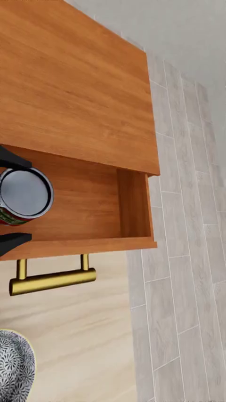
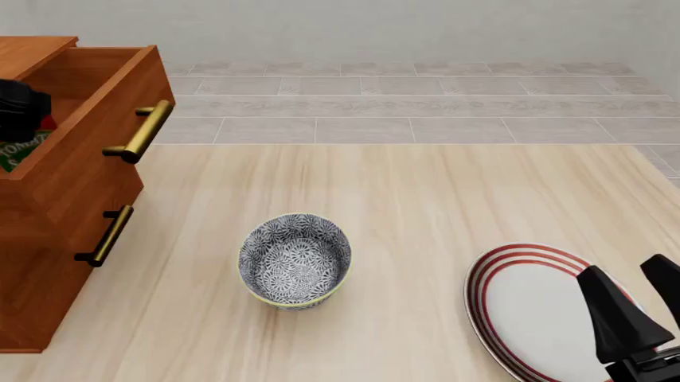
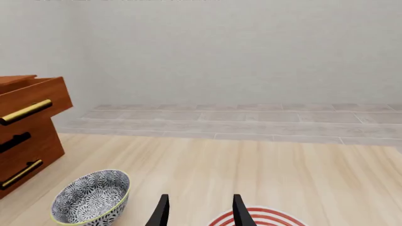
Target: Put the ketchup in the top drawer of the cabinet.
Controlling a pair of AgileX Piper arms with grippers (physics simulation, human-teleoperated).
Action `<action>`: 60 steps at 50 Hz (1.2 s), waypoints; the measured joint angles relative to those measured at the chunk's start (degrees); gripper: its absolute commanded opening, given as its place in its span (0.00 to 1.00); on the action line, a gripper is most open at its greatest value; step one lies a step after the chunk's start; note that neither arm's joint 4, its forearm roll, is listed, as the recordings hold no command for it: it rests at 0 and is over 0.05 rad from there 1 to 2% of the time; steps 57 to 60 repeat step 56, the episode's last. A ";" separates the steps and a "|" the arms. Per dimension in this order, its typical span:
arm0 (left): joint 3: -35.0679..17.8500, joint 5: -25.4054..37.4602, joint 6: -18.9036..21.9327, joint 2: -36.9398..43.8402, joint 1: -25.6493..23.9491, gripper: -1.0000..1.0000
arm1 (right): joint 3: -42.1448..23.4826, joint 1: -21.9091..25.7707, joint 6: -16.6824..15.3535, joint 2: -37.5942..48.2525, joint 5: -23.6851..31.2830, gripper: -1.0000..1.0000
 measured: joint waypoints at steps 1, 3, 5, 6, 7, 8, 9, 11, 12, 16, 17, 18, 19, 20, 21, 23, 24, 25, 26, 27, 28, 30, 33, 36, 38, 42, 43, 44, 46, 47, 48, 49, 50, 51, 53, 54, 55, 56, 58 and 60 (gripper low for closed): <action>0.00 0.03 0.02 -0.04 -0.01 1.00 | -0.02 0.03 0.01 -0.08 0.07 1.00; -0.04 0.14 0.05 -0.17 -0.05 1.00 | -0.07 0.08 0.04 -0.24 0.20 1.00; -0.10 0.31 0.05 -0.34 -0.12 1.00 | -0.10 0.14 0.06 -0.33 0.25 1.00; -0.14 0.42 0.04 -0.45 -0.16 1.00 | -0.11 0.16 0.07 -0.35 0.27 1.00; -0.19 0.56 0.01 -0.58 -0.23 1.00 | -0.13 0.19 0.07 -0.40 0.31 1.00; -0.25 0.72 -0.01 -0.74 -0.30 1.00 | -0.15 0.20 0.08 -0.45 0.36 1.00; -0.30 0.86 -0.02 -0.90 -0.37 1.00 | -0.16 0.22 0.09 -0.50 0.41 1.00; -0.46 1.26 -0.10 -1.30 -0.56 1.00 | -0.19 0.25 0.10 -0.58 0.49 1.00; -0.56 1.50 -0.14 -1.55 -0.69 1.00 | -0.21 0.26 0.11 -0.61 0.53 1.00; -1.22 2.81 -0.32 -2.87 -1.34 1.00 | -0.25 0.30 0.11 -0.69 0.64 1.00; -1.42 3.15 -0.37 -3.21 -1.50 1.00 | -0.26 0.32 0.11 -0.71 0.68 1.00; -1.64 3.57 -0.40 -3.60 -1.69 1.00 | -0.27 0.33 0.11 -0.74 0.71 1.00; -1.89 3.99 -0.43 -4.00 -1.86 1.00 | -0.28 0.34 0.12 -0.77 0.74 1.00; -2.12 4.37 -0.46 -4.37 -2.01 1.00 | -0.28 0.35 0.12 -0.80 0.77 1.00; -2.35 4.77 -0.49 -4.73 -2.17 1.00 | -0.28 0.37 0.12 -0.82 0.79 1.00; -2.80 5.60 -0.54 -5.52 -2.52 1.00 | -0.27 0.38 0.13 -0.85 0.80 1.00; -3.05 6.04 -0.56 -5.94 -2.71 1.00 | -0.26 0.39 0.15 -0.83 0.76 1.00; -3.32 6.50 -0.60 -6.36 -2.91 1.00 | -0.24 0.39 0.15 -0.83 0.75 1.00; -3.61 6.98 -0.62 -6.79 -3.12 1.00 | -0.23 0.40 0.18 -0.85 0.76 1.00; -3.92 7.46 -0.65 -7.21 -3.32 1.00 | -0.22 0.40 0.20 -0.87 0.77 1.00; -4.26 7.96 -0.65 -7.64 -3.53 1.00 | -0.22 0.39 0.23 -0.90 0.78 1.00; -4.96 8.94 -0.66 -8.47 -3.93 1.00 | -0.24 0.38 0.31 -0.98 0.83 1.00; -6.13 10.39 -0.70 -9.60 -4.46 1.00 | -0.29 0.36 0.46 -1.10 0.90 1.00; -7.60 11.88 -0.79 -10.60 -4.87 1.00 | -0.30 0.35 0.57 -1.17 0.93 1.00; -8.65 12.75 -0.69 -11.25 -4.98 1.00 | -0.29 0.36 0.63 -1.21 0.93 1.00; -10.72 14.23 -0.35 -12.59 -5.01 1.00 | -0.23 0.38 0.71 -1.27 0.90 1.00; -11.24 14.60 -0.35 -12.96 -5.03 1.00 | -0.22 0.37 0.79 -1.29 0.88 1.00; -11.70 14.93 -0.30 -13.36 -5.03 1.00 | -0.23 0.36 0.88 -1.30 0.87 1.00; -12.49 15.56 -0.20 -14.25 -5.07 1.00 | -0.20 0.33 1.02 -1.32 0.82 1.00; -12.85 15.94 -0.19 -14.76 -5.17 1.00 | -0.17 0.32 1.09 -1.34 0.80 1.00; -13.19 16.28 -0.14 -15.28 -5.27 1.00 | -0.14 0.32 1.14 -1.35 0.77 1.00; -13.51 16.58 -0.01 -15.83 -5.34 1.00 | -0.11 0.31 1.19 -1.36 0.75 1.00; -13.85 16.90 0.17 -16.40 -5.46 1.00 | -0.06 0.32 1.24 -1.37 0.69 1.00; -14.16 17.19 0.33 -16.95 -5.57 1.00 | -0.02 0.32 1.28 -1.38 0.65 1.00; -15.01 17.98 0.53 -18.08 -5.97 1.00 | 0.07 0.34 1.30 -1.36 0.51 1.00; -15.47 18.41 0.60 -18.63 -6.21 1.00 | 0.13 0.35 1.31 -1.34 0.44 1.00; -15.99 18.86 0.64 -19.17 -6.47 1.00 | 0.19 0.36 1.32 -1.32 0.36 1.00; -16.55 19.36 0.64 -19.72 -6.77 1.00 | 0.22 0.38 1.33 -1.30 0.31 1.00; -16.55 19.36 0.64 -19.72 -6.77 1.00 | 0.22 0.38 1.33 -1.30 0.31 1.00; -16.55 19.36 0.64 -19.72 -6.77 1.00 | 0.22 0.38 1.33 -1.30 0.31 1.00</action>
